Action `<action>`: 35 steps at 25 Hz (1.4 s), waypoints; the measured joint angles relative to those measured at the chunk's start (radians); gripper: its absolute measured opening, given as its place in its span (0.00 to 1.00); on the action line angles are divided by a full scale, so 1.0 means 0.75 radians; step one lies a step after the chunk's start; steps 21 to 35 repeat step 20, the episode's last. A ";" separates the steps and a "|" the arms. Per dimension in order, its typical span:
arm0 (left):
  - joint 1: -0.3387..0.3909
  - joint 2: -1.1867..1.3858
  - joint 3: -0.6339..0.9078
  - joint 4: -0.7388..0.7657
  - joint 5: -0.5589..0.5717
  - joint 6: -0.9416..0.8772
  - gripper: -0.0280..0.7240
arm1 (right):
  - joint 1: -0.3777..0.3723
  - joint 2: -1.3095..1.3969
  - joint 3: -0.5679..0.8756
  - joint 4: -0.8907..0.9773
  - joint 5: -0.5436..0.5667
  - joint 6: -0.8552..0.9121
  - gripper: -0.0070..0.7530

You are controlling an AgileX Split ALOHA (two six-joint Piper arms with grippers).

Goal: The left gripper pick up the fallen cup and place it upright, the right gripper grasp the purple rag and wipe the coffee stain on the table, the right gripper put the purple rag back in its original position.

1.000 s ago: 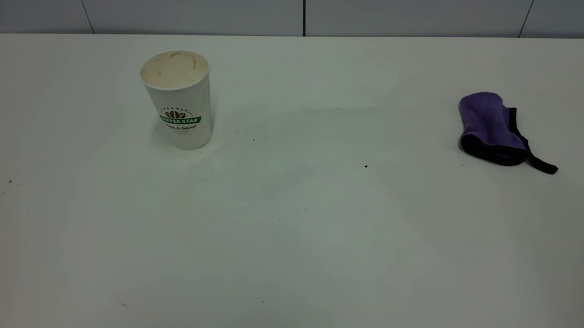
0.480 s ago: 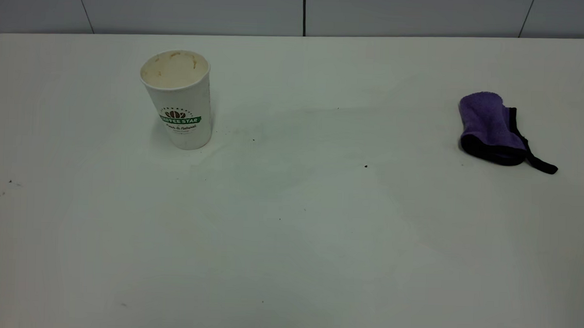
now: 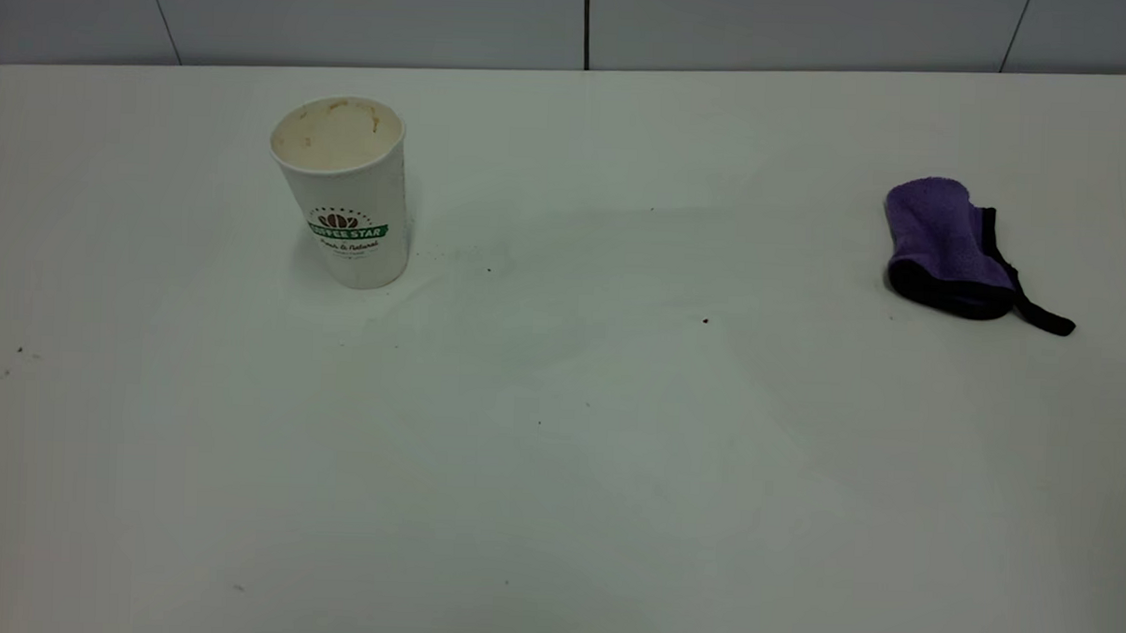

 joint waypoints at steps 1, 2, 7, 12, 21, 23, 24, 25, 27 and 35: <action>0.000 0.000 0.000 0.000 0.000 0.000 0.49 | 0.000 0.000 0.000 0.000 0.000 0.000 0.28; 0.000 0.000 0.000 0.000 0.000 0.000 0.49 | 0.000 0.000 0.000 0.000 0.000 0.000 0.28; 0.000 0.000 0.000 0.000 0.000 0.000 0.49 | 0.000 0.000 0.000 0.000 0.000 0.000 0.28; 0.000 0.000 0.000 0.000 0.000 0.000 0.49 | 0.000 0.000 0.000 0.000 0.001 0.000 0.29; 0.000 0.000 0.000 0.000 0.000 0.000 0.49 | 0.000 0.000 0.000 0.000 0.001 0.000 0.31; 0.000 0.000 0.000 0.000 0.000 0.000 0.49 | 0.000 0.000 0.000 0.000 0.001 0.000 0.31; 0.000 0.000 0.000 0.000 0.000 0.000 0.49 | 0.000 0.000 0.000 0.000 0.001 0.000 0.31; 0.000 0.000 0.000 0.000 0.000 0.000 0.49 | 0.000 0.000 0.000 0.000 0.001 0.000 0.31; 0.000 0.000 0.000 0.000 0.000 0.000 0.49 | 0.000 0.000 0.000 0.000 0.001 0.000 0.31; 0.000 0.000 0.000 0.000 0.000 0.000 0.49 | 0.000 0.000 0.000 0.000 0.001 0.000 0.31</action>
